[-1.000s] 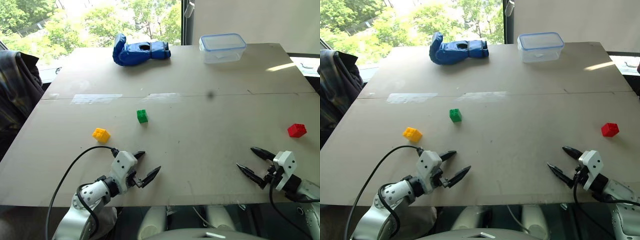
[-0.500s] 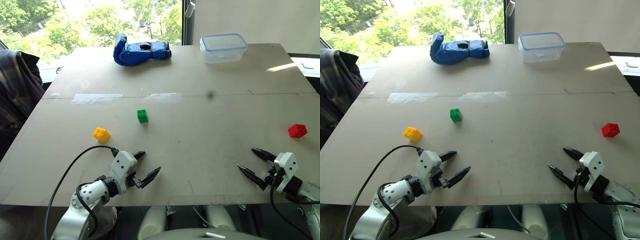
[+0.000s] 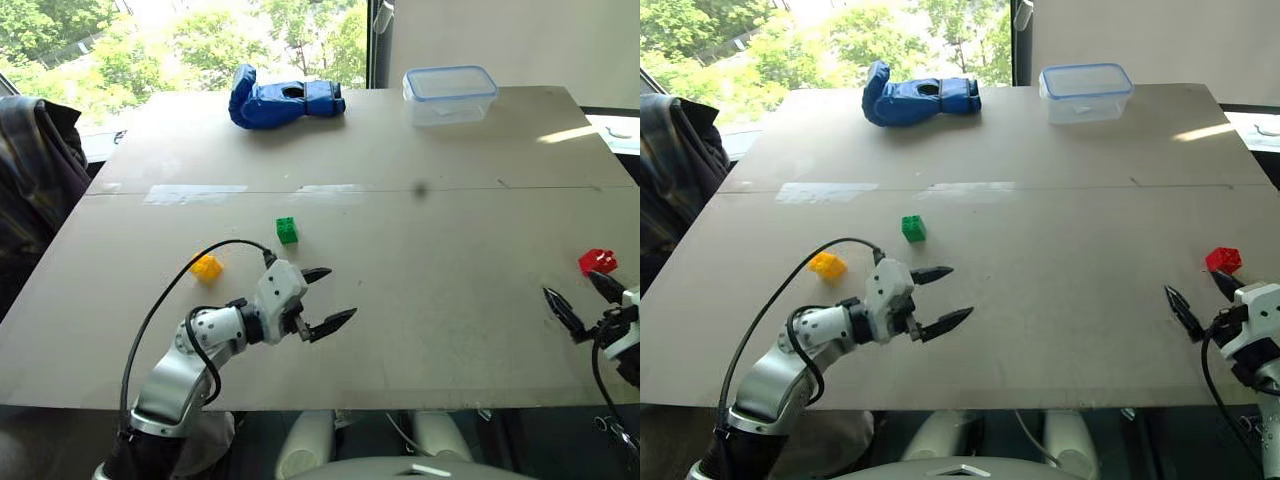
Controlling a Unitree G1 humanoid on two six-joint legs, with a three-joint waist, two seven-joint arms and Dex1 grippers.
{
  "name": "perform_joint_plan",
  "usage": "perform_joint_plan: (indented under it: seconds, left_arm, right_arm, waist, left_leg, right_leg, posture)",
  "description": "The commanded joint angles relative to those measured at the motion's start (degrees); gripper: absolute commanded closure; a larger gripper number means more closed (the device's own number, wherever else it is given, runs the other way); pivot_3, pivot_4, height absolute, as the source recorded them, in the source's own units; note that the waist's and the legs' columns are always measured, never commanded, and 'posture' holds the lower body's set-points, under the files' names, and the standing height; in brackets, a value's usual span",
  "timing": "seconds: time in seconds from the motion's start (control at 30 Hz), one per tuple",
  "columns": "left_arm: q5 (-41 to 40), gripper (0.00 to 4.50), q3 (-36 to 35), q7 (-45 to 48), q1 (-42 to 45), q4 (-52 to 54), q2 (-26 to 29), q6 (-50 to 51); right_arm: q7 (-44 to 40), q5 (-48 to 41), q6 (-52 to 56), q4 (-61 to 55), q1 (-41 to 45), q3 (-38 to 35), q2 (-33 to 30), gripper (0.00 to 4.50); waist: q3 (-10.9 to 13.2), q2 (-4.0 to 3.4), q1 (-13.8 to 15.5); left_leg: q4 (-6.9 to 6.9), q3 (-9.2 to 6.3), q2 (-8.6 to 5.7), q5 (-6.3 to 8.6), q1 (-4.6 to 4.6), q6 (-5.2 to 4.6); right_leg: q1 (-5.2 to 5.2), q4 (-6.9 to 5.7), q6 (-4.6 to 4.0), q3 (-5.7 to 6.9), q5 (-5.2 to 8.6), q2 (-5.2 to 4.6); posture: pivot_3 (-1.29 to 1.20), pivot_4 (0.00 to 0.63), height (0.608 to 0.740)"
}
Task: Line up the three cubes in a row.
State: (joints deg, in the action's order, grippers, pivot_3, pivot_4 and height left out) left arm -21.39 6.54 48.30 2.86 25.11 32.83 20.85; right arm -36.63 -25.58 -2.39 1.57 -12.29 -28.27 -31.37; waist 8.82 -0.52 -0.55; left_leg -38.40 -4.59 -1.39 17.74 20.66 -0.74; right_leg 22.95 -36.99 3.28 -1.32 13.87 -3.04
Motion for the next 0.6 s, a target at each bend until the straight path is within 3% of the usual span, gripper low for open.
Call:
perform_joint_plan:
  seconds: [0.03, 0.2, 0.5, 0.6]
  left_arm:
    - [-3.3, 0.04, 1.5, 3.1, 4.4, 3.8, 1.5, 3.4]
    - [-6.4, 0.04, 3.1, 3.8, 11.2, 4.1, 0.2, 8.2]
    - [-6.2, 0.04, 4.7, 2.3, 15.7, 6.0, 0.4, 12.2]
    - [-6.1, 0.0, 5.0, 1.4, 16.3, 6.0, 0.0, 12.8]
  right_arm:
    - [4.6, 0.0, 0.5, 2.6, 3.2, -3.6, -0.5, 0.0]
    - [9.0, 2.9, 0.1, 11.3, 9.7, -2.9, -0.5, 0.0]
    - [6.2, 2.1, 2.6, 21.7, 19.8, -1.4, -1.9, 0.0]
    - [4.4, 2.2, 3.6, 22.7, 20.5, -0.9, -2.7, 0.89]
  waist:
    - [0.0, -0.01, -0.3]
    - [0.1, 0.07, -0.3]
    - [0.2, 0.11, -0.2]
    - [0.1, 0.1, -0.2]
  left_leg:
    - [0.01, 0.03, 0.01, 0.0, -0.01, 0.0]
    - [0.01, 0.14, 0.0, 0.0, -0.01, -0.01]
    - [-0.01, 0.23, 0.01, -0.01, -0.03, 0.0]
    - [-0.01, 0.18, 0.01, -0.01, -0.01, 0.0]
  right_leg:
    - [0.01, 0.0, 0.0, -0.03, 0.0, 0.01]
    - [0.06, -0.03, 0.0, -0.12, 0.0, 0.05]
    - [0.07, -0.08, 0.0, -0.25, -0.01, 0.12]
    - [0.07, -0.08, 0.0, -0.21, -0.01, 0.12]
  posture:
    - [0.0, 0.15, 0.74]
    - [0.0, 0.15, 0.74]
    - [0.0, 0.15, 0.74]
    - [0.0, 0.15, 0.74]
